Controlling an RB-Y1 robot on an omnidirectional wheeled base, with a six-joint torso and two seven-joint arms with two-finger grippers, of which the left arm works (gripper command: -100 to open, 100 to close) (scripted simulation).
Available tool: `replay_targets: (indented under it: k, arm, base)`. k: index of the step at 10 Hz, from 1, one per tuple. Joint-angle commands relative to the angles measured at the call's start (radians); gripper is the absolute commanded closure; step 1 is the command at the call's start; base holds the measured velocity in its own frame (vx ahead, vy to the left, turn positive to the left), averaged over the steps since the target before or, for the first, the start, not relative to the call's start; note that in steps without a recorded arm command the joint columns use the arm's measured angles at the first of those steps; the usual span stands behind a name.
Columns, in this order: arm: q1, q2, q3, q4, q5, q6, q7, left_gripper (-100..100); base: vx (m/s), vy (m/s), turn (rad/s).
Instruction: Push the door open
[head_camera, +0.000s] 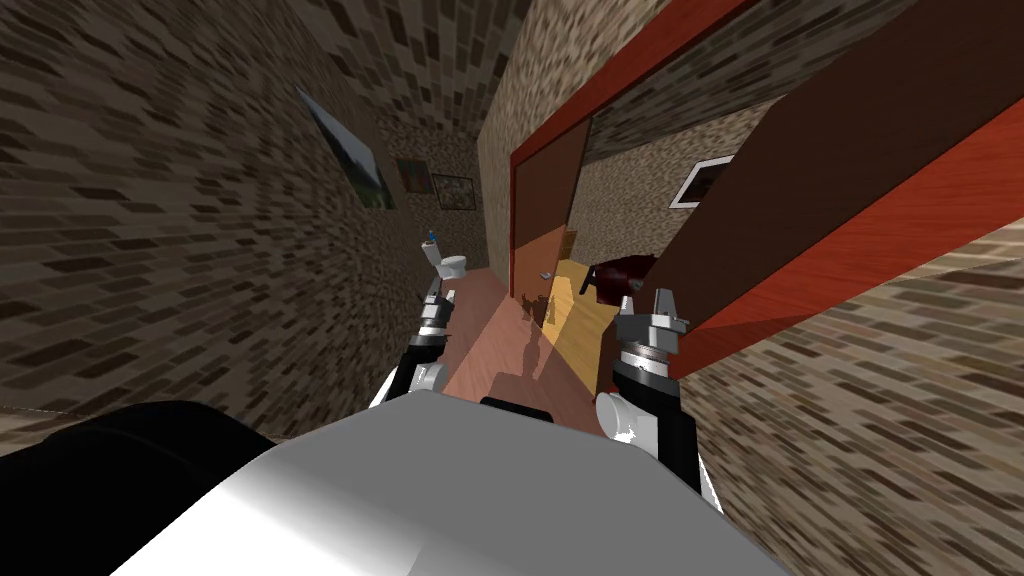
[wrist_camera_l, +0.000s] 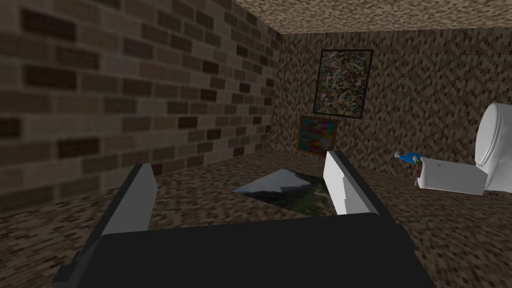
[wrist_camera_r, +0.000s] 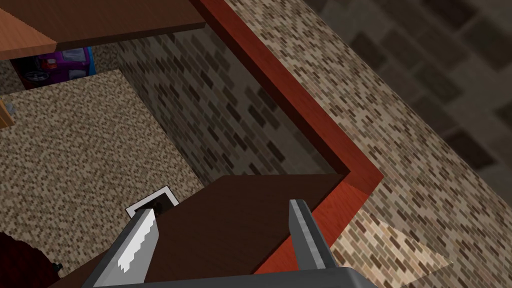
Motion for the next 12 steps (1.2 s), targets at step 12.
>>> replay_targets:
  k: [12]
  arm:
    - [-0.106, 0.054, -0.103, 0.275, 0.056, -0.074, -0.015, -100]
  base:
    - [0.14, 0.041, -0.089]
